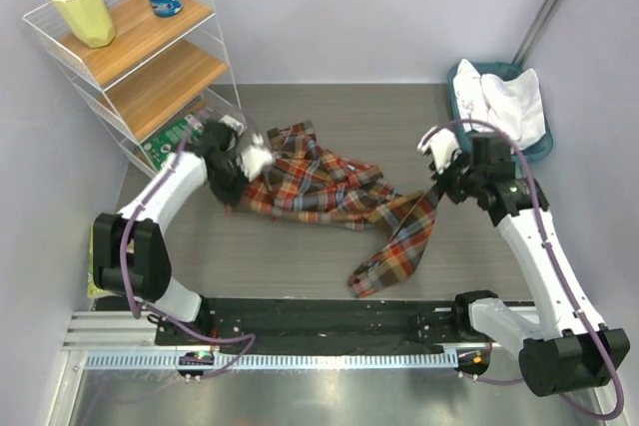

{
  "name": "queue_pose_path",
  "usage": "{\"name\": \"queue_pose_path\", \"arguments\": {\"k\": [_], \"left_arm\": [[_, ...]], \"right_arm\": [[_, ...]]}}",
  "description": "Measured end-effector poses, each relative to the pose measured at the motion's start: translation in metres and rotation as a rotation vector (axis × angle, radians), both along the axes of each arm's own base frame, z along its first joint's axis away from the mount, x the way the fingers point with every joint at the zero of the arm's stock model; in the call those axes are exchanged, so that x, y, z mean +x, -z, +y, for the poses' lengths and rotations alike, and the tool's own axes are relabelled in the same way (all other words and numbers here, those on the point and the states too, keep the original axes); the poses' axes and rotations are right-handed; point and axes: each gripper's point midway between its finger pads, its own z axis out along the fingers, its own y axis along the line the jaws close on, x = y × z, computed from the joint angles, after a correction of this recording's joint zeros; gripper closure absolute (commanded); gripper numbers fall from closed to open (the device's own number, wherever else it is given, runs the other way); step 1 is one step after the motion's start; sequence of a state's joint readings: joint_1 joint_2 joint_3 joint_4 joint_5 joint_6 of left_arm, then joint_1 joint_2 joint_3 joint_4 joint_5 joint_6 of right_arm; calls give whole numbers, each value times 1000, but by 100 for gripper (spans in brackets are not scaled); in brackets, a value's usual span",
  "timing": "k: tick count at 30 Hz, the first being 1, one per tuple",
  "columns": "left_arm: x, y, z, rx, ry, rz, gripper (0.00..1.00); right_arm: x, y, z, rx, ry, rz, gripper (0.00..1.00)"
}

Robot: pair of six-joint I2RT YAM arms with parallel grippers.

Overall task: Fold and stack the long sleeve shirts
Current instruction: Flatten the shirt out

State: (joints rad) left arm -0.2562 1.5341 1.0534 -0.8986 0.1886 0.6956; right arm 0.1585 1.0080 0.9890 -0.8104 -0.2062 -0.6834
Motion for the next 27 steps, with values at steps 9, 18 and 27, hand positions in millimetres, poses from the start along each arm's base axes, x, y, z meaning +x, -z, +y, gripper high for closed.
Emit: {"name": "queue_pose_path", "arguments": {"k": [9,18,27], "left_arm": [[99,-253,-15,-346,-228,-593,100],[57,-383,-8,-514,-283,-966,100],[-45,-492,-3,-694,-194,-1290,100]], "right_arm": [[65,-186,-8,234,196,-492,99],[44,-368,-37,379,352,-970,99],[-91,-494,-62,494,382,-1349,99]]}}
